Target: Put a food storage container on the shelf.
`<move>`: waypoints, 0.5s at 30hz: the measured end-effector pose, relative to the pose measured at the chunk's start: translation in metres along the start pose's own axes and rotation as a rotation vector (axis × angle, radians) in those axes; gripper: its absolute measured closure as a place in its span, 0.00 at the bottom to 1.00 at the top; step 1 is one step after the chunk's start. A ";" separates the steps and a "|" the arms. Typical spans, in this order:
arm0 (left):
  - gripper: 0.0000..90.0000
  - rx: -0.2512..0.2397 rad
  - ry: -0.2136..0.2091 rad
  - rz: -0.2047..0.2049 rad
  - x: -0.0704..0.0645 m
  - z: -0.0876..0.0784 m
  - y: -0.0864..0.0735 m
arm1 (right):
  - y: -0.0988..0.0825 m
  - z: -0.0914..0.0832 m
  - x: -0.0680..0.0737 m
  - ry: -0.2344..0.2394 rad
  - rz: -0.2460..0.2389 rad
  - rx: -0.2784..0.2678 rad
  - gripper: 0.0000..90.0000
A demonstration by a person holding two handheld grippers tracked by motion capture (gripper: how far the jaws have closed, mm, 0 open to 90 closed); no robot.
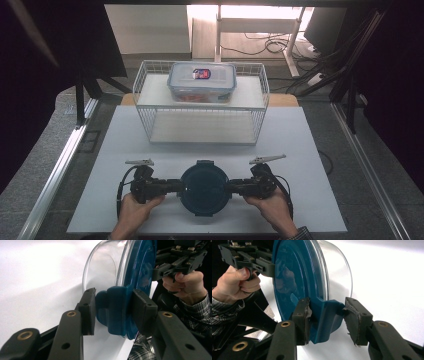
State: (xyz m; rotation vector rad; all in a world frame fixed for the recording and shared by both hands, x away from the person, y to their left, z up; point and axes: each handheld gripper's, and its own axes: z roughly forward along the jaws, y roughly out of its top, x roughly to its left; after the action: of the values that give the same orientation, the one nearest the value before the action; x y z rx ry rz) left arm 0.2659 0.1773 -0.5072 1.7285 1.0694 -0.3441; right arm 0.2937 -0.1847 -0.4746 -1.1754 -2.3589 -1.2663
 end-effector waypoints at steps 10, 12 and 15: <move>0.64 -0.025 0.032 0.058 -0.011 -0.005 0.017 | 0.015 -0.009 0.005 -0.012 -0.040 -0.047 0.63; 0.63 -0.026 0.042 0.068 -0.013 -0.007 0.020 | 0.018 -0.010 0.006 -0.018 -0.058 -0.051 0.63; 0.63 -0.039 0.047 0.083 -0.016 -0.009 0.025 | 0.024 -0.013 0.009 -0.025 -0.069 -0.057 0.63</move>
State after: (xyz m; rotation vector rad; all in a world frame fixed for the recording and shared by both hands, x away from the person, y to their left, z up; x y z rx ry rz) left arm 0.2743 0.1755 -0.4775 1.7483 1.0279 -0.2302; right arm 0.3026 -0.1827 -0.4474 -1.1415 -2.4161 -1.3572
